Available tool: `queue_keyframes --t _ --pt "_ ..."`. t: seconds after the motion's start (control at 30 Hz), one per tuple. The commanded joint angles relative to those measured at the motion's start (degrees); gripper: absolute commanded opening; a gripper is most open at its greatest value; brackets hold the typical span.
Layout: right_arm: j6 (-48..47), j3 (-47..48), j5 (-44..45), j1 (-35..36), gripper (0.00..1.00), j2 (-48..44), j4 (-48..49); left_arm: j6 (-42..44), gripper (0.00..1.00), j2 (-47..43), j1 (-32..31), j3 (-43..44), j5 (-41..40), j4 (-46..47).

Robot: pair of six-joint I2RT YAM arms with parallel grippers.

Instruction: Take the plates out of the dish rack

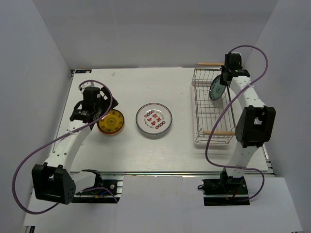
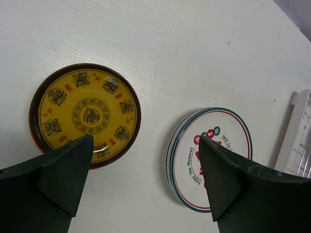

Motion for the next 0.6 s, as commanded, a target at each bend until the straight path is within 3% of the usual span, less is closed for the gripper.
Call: queue_keyframes --t 0.0,0.1,0.27,0.57 --pt "-0.92 3.37 0.16 -0.06 0.07 0.93 -0.18 0.71 0.98 -3.84 -0.06 1.18 -1.81 -1.51" --pt "-2.85 5.13 0.86 0.02 0.00 0.93 -2.11 0.88 0.98 -6.21 -0.06 1.27 -2.08 -1.78" --pt "-5.32 8.55 1.48 0.28 0.00 -0.47 -5.88 1.23 0.98 -8.50 -0.06 1.80 -0.85 -2.04" --pt "-7.96 5.24 -0.79 0.55 0.00 -15.30 -6.24 1.84 0.98 -9.30 -0.06 1.80 6.68 -1.61"
